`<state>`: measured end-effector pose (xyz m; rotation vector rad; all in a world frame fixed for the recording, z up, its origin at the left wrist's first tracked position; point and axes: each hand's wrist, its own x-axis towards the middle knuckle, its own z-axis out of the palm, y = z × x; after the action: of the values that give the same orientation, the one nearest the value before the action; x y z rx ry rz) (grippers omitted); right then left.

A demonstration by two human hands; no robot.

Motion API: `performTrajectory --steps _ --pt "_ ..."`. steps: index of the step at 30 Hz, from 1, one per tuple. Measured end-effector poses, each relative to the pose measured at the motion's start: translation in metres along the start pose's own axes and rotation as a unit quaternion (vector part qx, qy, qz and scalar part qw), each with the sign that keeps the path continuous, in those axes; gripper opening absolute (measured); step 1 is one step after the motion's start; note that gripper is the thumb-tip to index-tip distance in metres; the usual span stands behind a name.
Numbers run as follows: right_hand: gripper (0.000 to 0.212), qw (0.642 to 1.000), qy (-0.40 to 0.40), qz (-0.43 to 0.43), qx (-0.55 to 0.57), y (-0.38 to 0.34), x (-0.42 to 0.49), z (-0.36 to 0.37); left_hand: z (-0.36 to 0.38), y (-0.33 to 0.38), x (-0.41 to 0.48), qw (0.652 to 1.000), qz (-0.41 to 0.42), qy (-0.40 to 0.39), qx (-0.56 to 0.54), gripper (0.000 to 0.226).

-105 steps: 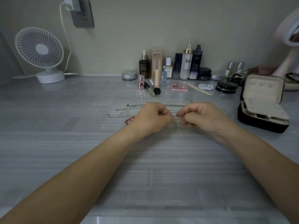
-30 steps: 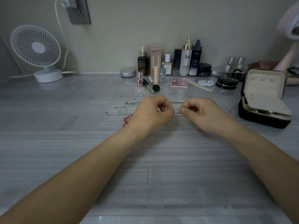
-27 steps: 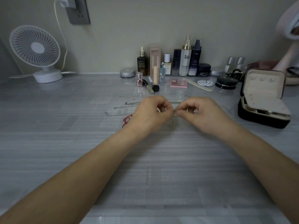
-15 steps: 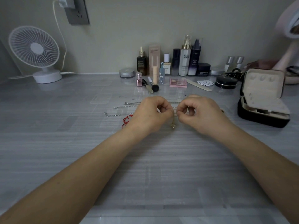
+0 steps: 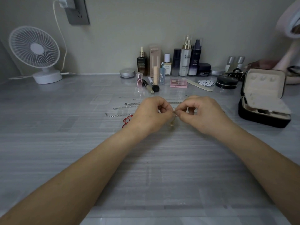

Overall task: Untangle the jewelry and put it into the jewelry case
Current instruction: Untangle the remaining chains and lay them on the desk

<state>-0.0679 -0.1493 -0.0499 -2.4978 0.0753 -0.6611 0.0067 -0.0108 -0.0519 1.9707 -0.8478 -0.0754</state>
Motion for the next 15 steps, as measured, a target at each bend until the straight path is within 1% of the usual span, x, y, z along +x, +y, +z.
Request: performTrajectory --steps 3,8,11,15 --pt "0.006 1.0 0.006 0.008 0.001 0.0003 0.0004 -0.0001 0.0007 -0.0005 0.0002 1.0 0.007 0.002 0.009 0.008" --pt "0.007 1.0 0.011 0.01 -0.009 0.0 0.0001 -0.0006 0.0008 -0.0004 -0.0002 1.0 0.009 -0.003 0.023 0.004" --pt "0.007 0.999 0.021 0.021 -0.025 0.0033 0.0006 -0.0017 -0.0013 -0.0016 0.0012 1.0 0.001 0.004 0.031 0.011" --pt "0.008 0.998 0.048 0.048 0.004 0.0062 0.0015 -0.005 -0.0077 -0.0048 0.0055 0.999 -0.014 0.021 -0.02 0.019"
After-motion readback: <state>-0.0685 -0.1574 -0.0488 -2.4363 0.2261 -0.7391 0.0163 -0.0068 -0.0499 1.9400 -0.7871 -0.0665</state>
